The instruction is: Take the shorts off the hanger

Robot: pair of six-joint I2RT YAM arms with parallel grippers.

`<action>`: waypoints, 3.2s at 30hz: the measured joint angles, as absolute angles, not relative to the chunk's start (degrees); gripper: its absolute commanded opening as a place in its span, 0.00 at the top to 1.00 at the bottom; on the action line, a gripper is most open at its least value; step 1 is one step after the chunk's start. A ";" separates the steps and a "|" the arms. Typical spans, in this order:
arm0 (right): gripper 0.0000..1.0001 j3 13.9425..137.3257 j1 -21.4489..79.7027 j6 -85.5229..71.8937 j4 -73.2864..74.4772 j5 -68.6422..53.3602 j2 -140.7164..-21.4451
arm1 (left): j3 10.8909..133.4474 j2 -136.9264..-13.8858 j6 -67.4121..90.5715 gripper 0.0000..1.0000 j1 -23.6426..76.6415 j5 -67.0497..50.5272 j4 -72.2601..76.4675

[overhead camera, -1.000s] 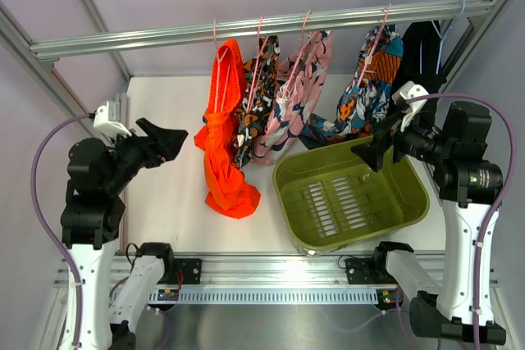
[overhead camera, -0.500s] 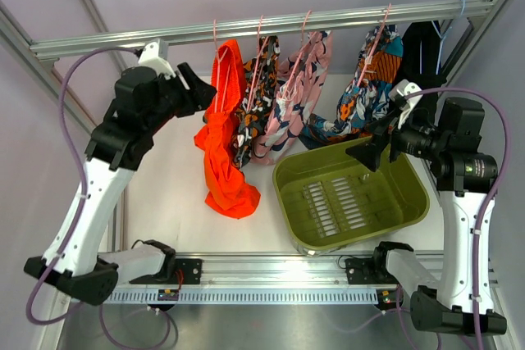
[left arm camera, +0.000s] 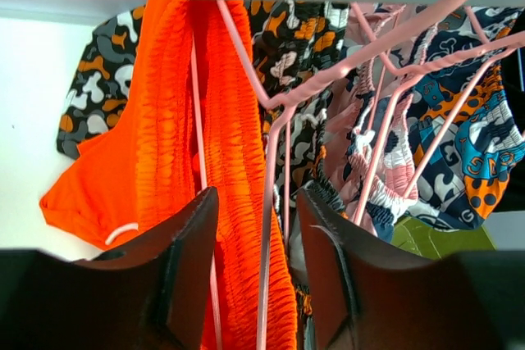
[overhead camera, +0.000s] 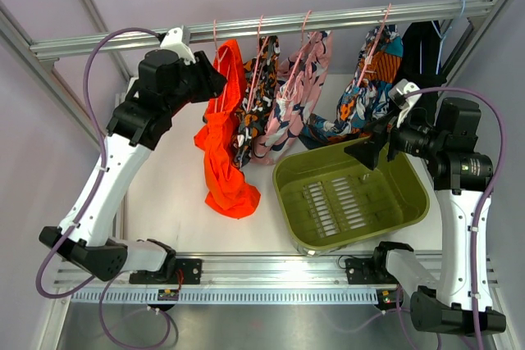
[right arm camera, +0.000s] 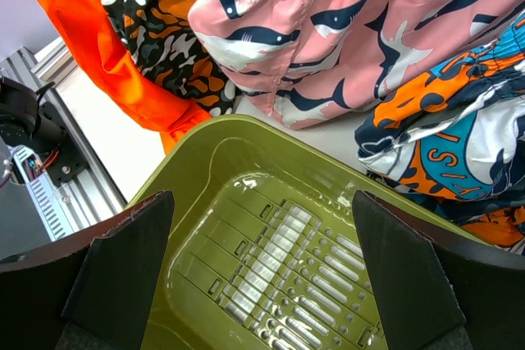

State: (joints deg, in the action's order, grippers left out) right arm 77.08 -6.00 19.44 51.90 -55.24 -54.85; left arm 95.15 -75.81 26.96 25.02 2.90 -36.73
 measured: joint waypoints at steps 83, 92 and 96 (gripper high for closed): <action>0.51 124.68 59.59 -11.68 35.51 6.17 -109.45 | 67.24 -30.02 22.63 1.00 25.12 -1.52 -44.49; 1.00 126.67 59.07 -10.41 33.87 6.57 -112.07 | 67.24 -29.02 23.00 1.00 25.12 -1.39 -44.56; 1.00 128.53 56.80 -9.28 33.12 6.76 -113.65 | 67.24 -28.25 22.98 1.00 25.12 -1.26 -44.80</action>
